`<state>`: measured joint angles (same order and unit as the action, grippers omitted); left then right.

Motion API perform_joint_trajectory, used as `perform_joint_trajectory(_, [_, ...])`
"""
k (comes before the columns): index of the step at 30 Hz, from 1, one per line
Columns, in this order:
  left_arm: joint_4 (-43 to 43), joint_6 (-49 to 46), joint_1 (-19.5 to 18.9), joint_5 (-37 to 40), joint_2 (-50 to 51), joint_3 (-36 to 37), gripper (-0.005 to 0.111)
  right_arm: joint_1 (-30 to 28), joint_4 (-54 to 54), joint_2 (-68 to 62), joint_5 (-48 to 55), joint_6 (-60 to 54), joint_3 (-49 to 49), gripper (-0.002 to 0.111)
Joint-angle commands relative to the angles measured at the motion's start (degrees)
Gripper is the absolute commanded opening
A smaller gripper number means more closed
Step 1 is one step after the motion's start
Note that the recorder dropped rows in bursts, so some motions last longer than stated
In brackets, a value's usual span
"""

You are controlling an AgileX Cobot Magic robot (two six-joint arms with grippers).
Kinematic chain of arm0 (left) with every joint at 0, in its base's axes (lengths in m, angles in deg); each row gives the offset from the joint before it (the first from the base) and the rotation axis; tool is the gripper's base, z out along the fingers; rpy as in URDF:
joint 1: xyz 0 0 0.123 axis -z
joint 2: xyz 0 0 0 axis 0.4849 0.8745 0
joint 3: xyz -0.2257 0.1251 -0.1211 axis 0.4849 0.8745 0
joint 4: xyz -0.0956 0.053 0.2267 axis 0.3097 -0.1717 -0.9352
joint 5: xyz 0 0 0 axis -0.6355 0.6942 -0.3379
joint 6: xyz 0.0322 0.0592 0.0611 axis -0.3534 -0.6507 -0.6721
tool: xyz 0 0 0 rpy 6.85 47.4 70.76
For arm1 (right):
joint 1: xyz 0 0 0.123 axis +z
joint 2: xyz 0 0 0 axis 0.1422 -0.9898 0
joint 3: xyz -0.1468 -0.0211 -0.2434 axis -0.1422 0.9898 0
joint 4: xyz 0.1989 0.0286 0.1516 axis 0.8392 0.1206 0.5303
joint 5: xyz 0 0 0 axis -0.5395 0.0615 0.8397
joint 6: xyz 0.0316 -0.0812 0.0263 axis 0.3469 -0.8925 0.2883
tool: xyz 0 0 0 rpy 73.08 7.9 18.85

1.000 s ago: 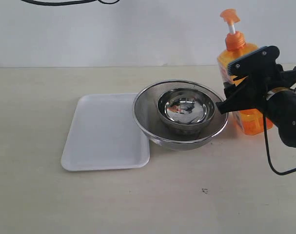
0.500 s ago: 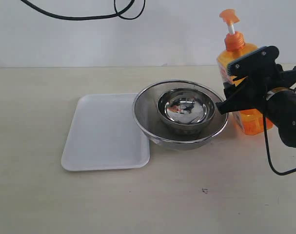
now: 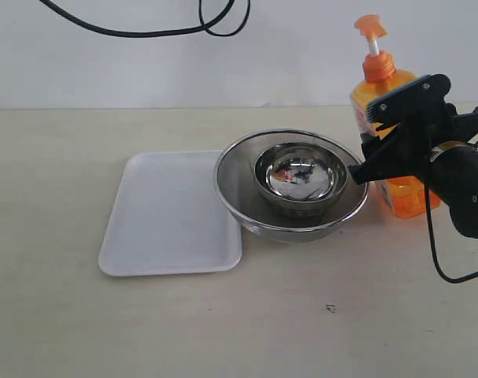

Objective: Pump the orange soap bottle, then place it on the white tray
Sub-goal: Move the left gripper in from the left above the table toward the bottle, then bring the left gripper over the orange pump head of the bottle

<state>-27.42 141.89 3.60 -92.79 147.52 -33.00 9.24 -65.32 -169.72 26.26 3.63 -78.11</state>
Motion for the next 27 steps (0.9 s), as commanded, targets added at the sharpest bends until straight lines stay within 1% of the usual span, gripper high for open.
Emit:
perform_joint_trajectory(1, [0.1, 1.2, 2.1, 0.7, 1.3, -0.2, 0.005, -0.2, -0.7, 0.9, -0.7, 0.1, -0.4, 0.000])
perform_joint_trajectory(7, [0.1, 1.0, 4.0, 5.7, 4.7, -0.2, 0.005, -0.2, -0.7, 0.9, -0.7, 0.7, -0.4, 0.000])
perform_joint_trajectory(16, [0.1, 1.2, 4.6, 10.5, 6.0, -0.2, 0.005, -0.2, -0.7, 0.9, -0.7, 1.4, -0.4, 0.000])
perform_joint_trajectory(19, [0.1, 1.2, 4.6, 11.5, 6.0, -0.2, 0.005, -0.2, -0.7, 0.9, -0.7, 1.5, -0.4, 0.000])
perform_joint_trajectory(27, [0.1, 1.3, 4.6, 11.4, 6.0, -0.2, 0.005, -0.2, -0.7, 0.9, -0.7, 1.5, -0.4, 0.000])
